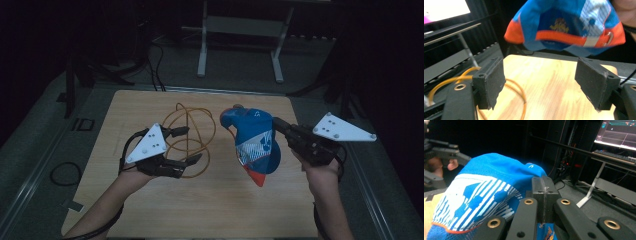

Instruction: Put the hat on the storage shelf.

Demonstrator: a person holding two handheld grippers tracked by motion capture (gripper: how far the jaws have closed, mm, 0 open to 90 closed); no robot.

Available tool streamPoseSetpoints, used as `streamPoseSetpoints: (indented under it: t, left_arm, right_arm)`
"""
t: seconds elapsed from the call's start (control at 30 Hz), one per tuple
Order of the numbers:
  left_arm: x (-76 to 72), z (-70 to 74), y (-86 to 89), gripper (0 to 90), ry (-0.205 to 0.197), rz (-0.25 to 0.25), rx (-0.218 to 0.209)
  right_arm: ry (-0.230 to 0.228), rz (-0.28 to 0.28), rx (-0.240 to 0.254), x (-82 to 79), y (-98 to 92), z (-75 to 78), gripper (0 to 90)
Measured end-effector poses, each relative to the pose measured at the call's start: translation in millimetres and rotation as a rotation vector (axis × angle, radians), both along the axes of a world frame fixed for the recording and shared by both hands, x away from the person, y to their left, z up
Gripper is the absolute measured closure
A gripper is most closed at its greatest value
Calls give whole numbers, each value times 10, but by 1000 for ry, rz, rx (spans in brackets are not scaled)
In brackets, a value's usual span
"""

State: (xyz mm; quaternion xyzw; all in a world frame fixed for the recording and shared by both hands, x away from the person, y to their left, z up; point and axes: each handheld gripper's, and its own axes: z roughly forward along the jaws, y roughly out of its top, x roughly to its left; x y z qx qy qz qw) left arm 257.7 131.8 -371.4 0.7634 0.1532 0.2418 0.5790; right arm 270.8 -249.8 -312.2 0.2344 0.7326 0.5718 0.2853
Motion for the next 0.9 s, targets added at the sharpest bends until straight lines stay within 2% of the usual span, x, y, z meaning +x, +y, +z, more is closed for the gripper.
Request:
streamPoseSetpoints:
  t: [0.03,0.13,0.17,0.23,0.33,0.5,0.6,0.7,0.9]
  left_arm:
    - [2,-18,25,209,-1,23,-6]
    - [9,-75,106,170,7,44,-9]
    - [13,-96,126,168,20,37,-2]
    - [3,-143,164,123,16,56,2]
    - [12,-231,264,36,45,91,-14]
    - [4,-378,440,22,49,156,-11]
    - [-33,-518,552,22,36,204,-2]
    - [-70,-653,654,22,25,257,-13]
    - [-147,-979,837,22,50,326,-39]
  right_arm:
    - [-5,1,-1,18,14,34,900]
    - [-16,-2,11,62,50,117,900]
    - [-17,0,14,79,63,144,900]
    - [-21,3,22,115,92,193,900]
    - [-23,11,33,167,146,259,900]
    - [-25,24,21,249,286,345,900]
    - [-26,35,13,299,390,385,900]
    - [-30,45,3,350,509,418,900]
    - [-17,60,-12,488,767,458,900]
